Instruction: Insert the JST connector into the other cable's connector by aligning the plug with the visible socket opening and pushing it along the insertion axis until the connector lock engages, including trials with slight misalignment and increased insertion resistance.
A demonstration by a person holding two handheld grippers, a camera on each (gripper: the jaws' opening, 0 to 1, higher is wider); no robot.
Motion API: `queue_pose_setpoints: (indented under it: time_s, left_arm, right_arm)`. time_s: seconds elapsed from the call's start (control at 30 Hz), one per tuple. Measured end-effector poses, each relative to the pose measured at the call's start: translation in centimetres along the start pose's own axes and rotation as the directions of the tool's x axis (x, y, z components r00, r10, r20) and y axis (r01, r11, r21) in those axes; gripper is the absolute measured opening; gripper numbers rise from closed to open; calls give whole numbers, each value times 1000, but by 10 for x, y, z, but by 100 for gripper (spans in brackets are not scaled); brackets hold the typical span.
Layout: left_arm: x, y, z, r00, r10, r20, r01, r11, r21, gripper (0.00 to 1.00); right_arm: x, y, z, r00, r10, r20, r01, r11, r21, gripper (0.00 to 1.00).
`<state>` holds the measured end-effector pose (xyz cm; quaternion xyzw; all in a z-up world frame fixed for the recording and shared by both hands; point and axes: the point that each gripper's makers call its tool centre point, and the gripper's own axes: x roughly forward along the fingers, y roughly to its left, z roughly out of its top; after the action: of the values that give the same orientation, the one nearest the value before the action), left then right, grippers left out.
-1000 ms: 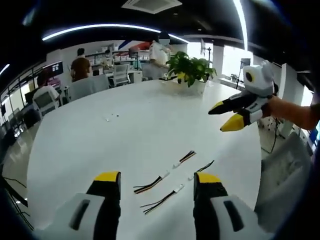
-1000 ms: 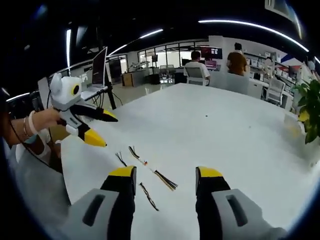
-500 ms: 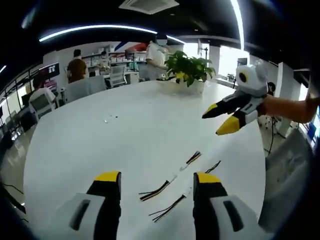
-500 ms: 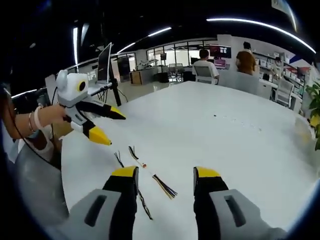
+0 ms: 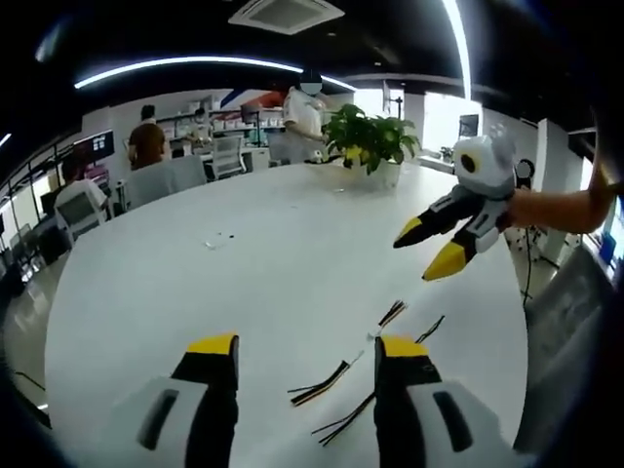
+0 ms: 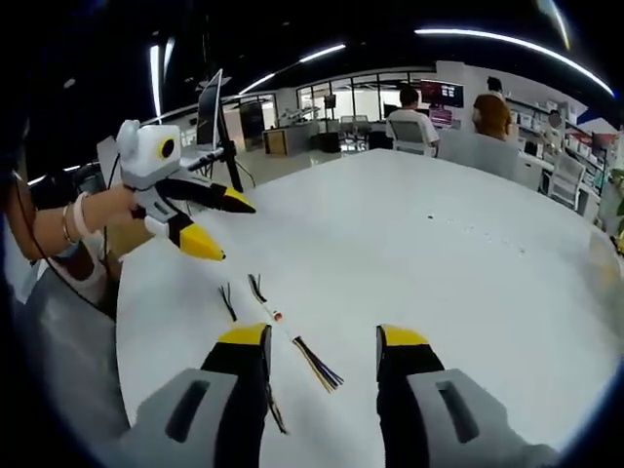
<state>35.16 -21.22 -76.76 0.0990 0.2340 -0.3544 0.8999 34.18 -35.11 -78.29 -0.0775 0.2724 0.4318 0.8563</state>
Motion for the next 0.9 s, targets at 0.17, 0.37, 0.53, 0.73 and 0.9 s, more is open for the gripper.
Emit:
queue_pose_setpoints:
  time_s: [0.17, 0.37, 0.53, 0.73, 0.9]
  left_arm:
    - [6, -2, -2, 999, -34, 9, 34, 999, 4, 50]
    - [13, -6, -3, 996, -85, 33, 84, 996, 40, 46]
    - [20, -9, -9, 992, -123, 18, 122, 991, 54, 48]
    - [27, -8, -15, 989, -144, 16, 143, 988, 57, 47]
    - [33, -8, -19, 987, -161, 10, 160, 985, 59, 47]
  right_arm:
    - [8, 2, -2, 1000, 29, -4, -29, 999, -22, 39]
    - [17, 7, -6, 996, 89, -9, -89, 994, -67, 35]
    - [23, 8, -10, 992, 126, -11, -127, 989, -82, 33]
    - [32, 6, -17, 989, 149, -13, -150, 987, -52, 32]
    - [37, 2, -20, 989, 146, -12, -146, 988, -39, 35]
